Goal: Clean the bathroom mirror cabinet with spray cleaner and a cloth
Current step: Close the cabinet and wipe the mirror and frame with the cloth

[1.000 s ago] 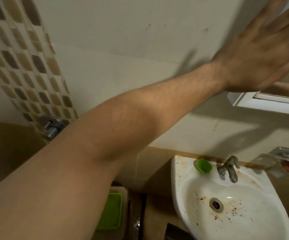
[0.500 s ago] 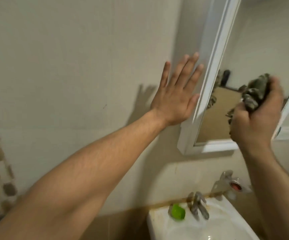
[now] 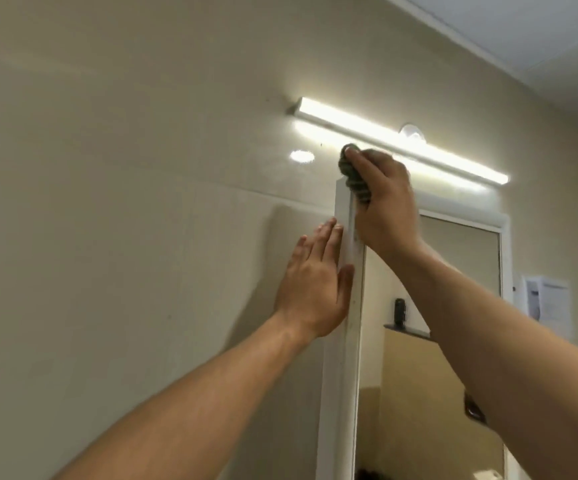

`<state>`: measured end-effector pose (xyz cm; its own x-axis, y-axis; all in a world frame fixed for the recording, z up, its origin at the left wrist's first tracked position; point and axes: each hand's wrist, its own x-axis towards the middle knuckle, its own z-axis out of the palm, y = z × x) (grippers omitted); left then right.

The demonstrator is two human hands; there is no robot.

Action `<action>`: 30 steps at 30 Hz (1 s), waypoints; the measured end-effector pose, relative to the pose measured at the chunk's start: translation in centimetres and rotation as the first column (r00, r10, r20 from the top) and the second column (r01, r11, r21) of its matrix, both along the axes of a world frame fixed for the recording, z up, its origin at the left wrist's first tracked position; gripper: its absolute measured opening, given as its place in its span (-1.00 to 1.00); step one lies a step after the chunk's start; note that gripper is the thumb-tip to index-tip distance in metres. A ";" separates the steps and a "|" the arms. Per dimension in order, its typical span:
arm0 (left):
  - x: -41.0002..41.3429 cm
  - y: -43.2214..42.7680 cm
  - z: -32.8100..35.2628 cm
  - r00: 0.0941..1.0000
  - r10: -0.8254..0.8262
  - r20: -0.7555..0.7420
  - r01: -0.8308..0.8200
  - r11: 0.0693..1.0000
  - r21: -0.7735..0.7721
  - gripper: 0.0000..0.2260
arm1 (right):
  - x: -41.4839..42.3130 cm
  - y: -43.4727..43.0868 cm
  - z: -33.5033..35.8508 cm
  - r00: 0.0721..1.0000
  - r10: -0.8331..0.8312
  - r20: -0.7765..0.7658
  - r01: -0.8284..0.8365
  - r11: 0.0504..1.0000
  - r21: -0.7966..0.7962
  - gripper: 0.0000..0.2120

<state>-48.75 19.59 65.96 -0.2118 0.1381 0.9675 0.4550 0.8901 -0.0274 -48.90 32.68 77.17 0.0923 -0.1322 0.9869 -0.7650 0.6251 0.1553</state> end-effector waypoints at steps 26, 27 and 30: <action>1.1 2.9 1.4 0.698 -0.691 -0.188 0.652 0.505 0.566 -0.48 | -1.9 0.9 -14.2 0.994 -0.107 0.036 0.092 0.953 0.288 -0.36; 1.3 2.8 0.4 0.726 -0.666 -0.171 0.628 0.540 0.560 -0.47 | -2.1 1.3 -17.1 0.994 -0.104 0.027 0.090 0.944 0.319 -0.38; 1.7 2.3 -2.8 0.778 -0.623 -0.074 0.561 0.639 0.526 -0.47 | -2.2 2.8 -23.7 0.984 -0.162 -0.073 0.177 0.855 0.487 -0.43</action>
<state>-47.10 21.85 63.18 -0.3595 -0.2161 0.9078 0.8615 0.2971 0.4119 -51.06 35.46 53.49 0.0509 -0.6136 0.7880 -0.6450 0.5822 0.4950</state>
